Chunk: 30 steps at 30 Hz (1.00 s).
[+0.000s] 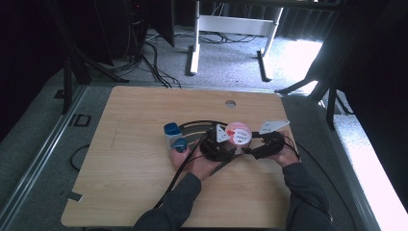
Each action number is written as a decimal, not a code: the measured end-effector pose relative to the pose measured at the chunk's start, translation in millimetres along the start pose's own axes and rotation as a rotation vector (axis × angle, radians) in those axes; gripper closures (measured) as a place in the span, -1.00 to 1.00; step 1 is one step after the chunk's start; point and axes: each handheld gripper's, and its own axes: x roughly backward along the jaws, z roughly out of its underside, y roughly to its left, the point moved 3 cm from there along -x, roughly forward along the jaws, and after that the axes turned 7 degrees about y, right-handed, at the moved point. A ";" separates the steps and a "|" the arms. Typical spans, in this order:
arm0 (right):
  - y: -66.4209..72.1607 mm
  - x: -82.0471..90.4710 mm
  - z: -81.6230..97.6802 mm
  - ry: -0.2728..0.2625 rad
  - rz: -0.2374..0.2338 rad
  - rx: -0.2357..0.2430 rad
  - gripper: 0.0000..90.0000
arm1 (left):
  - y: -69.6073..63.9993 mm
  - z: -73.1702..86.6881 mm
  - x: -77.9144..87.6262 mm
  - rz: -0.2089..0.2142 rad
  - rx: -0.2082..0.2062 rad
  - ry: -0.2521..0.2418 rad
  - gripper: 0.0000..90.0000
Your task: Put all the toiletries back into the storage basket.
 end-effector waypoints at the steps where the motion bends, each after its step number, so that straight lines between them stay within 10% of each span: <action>1: -0.4 -0.2 -0.4 0.003 0.002 -0.003 -0.53 | 0.3 -0.1 -0.7 0.000 0.007 -0.002 -0.26; 30: -13.6 -9.4 -5.9 0.037 0.008 -0.021 -0.49 | 3.5 -1.4 -13.4 -0.054 0.054 -0.014 -0.23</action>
